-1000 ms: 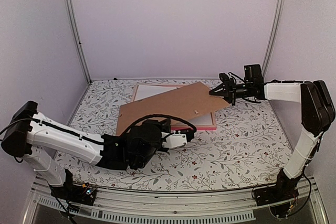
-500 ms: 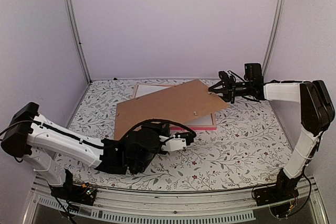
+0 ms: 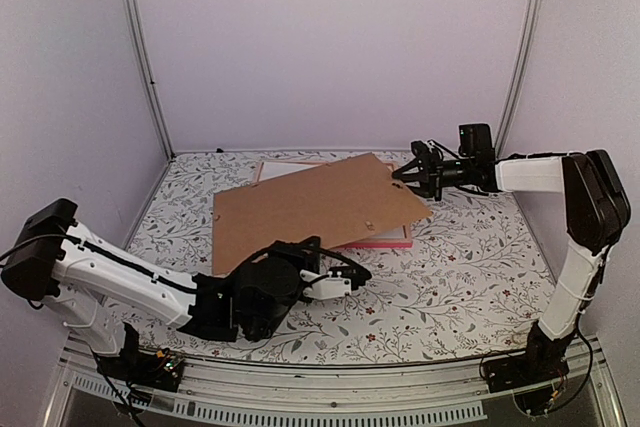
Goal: Put the photo into the frame
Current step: Pass from the left arm to the right
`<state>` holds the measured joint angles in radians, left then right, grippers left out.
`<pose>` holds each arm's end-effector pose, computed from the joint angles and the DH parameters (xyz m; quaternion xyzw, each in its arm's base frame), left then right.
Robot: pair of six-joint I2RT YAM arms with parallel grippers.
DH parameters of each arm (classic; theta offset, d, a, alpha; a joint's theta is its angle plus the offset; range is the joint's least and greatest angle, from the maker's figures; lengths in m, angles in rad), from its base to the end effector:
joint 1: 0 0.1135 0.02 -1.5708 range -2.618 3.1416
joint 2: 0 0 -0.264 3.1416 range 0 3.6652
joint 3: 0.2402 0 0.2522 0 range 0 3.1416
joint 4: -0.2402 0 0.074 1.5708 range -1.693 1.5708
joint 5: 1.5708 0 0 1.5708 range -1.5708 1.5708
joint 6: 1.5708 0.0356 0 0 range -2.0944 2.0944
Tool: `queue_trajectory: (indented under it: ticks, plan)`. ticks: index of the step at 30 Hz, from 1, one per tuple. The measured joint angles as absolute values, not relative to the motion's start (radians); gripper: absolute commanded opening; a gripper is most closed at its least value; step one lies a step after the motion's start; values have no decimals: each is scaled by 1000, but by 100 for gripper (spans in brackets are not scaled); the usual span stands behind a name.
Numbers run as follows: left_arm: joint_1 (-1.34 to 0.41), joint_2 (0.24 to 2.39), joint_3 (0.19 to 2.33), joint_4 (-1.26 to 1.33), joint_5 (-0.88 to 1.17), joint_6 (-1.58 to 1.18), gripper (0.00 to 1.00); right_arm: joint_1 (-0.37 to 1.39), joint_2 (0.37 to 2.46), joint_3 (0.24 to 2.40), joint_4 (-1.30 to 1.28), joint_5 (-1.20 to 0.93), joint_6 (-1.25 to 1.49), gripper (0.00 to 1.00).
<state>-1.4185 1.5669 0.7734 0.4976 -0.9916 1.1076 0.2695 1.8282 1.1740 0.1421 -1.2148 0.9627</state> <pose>0.0784 -0.3147 0.2177 0.5879 0.4839 0.2966 0.5764 0.3703 0.1369 0.2250 -0.0303 0.7645 0.6417 0.0538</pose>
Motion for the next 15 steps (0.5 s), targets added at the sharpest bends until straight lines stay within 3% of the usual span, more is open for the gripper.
queue_trajectory:
  ticks: [6, 15]
  plan:
    - [-1430, 1567, 765, 510, -1000, 1131, 0, 279, 1861, 1208, 101, -1209, 936, 23]
    - [-1436, 1572, 758, 543, -1005, 1156, 0, 283, 1878, 1259, 15, -1190, 871, 0]
